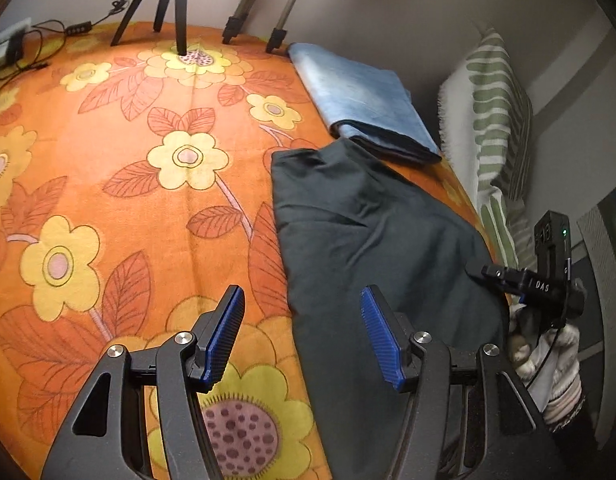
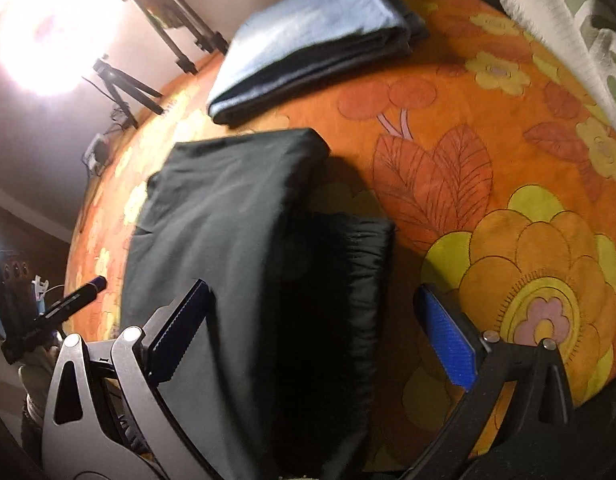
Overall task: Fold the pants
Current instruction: 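Move both open tools to the end of the folded trousers, then grasp the trouser end with the left tool while the right tool grasps beside it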
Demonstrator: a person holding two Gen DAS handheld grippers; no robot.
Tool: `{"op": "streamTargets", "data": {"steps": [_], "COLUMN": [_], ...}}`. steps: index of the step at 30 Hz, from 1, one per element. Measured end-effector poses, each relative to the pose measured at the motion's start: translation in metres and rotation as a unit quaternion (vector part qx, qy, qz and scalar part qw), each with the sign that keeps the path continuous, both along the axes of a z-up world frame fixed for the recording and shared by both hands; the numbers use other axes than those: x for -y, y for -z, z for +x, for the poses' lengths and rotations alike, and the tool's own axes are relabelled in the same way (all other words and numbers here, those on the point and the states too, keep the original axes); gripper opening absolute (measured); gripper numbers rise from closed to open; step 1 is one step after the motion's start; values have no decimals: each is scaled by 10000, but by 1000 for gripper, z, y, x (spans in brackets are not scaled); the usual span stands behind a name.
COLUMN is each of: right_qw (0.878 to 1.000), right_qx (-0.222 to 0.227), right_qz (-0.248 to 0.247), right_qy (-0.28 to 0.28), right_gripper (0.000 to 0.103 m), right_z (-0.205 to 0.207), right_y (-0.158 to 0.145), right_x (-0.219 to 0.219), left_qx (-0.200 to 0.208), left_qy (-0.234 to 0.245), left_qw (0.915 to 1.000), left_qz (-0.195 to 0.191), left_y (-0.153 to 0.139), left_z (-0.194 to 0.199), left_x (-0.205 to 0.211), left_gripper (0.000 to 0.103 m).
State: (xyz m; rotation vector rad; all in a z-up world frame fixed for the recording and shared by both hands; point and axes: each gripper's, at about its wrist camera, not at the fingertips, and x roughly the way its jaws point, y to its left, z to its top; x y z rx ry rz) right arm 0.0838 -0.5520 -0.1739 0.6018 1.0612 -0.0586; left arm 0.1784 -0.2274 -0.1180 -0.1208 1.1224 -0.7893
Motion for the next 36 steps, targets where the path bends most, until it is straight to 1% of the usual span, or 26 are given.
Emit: {"op": "streamTargets", "data": {"steps": [2, 6, 13, 14, 15, 18, 21, 24, 26, 31, 32, 33, 34, 35, 36], "right_qw": [9999, 9998, 9991, 9989, 9985, 9983, 9982, 9979, 9978, 9977, 9977, 9977, 9977, 9977, 9976], "right_qx": [-14, 65, 194, 230, 262, 280, 322, 354, 374, 439, 453, 484, 500, 527, 555], "right_qz": [109, 60, 62, 60, 131, 64, 98, 195, 226, 216, 208, 190, 152, 79, 28], "right_qy": [-20, -168, -384, -416, -468, -504, -506, -510, -492, -479, -463, -445, -426, -413, -410], "right_gripper": [103, 103, 102, 96, 94, 92, 87, 80, 72, 62, 59, 57, 53, 50, 49], "right_z": [2, 3, 5, 5, 9, 7, 5, 1, -1, -5, -5, -5, -6, -6, -7], "right_y": [5, 5, 5, 5, 4, 4, 4, 4, 5, 3, 2, 0, -2, -5, -7], "right_x": [2, 1, 2, 1, -1, -2, -3, -3, -4, -8, -9, -10, -11, -13, -16], "left_qx": [-72, -140, -246, -242, -243, -242, -198, -201, -177, -80, -48, -24, 11, 27, 38], "left_qy": [23, 107, 95, 88, 79, 55, 38, 60, 101, 226, 226, 210, 181, 164, 156], "left_qw": [10000, 9998, 9996, 9997, 9997, 9996, 9997, 9997, 9996, 9995, 9996, 9996, 9997, 9997, 9997], "left_qz": [-13, 19, -26, -39, -54, -102, -120, -160, -186, -202, -185, -162, -151, -165, -180], "left_y": [4, 11, 19, 19, 19, 20, 20, 20, 20, 21, 21, 22, 22, 22, 22], "left_z": [3, 7, 15, 16, 16, 18, 17, 17, 15, 8, 7, 6, 6, 5, 5], "left_x": [3, 12, 18, 18, 18, 19, 20, 23, 27, 39, 41, 43, 44, 44, 45], "left_gripper": [60, 60, 60, 60, 60, 60, 60, 60, 60, 57, 52, 40, 33, 31, 21]}}
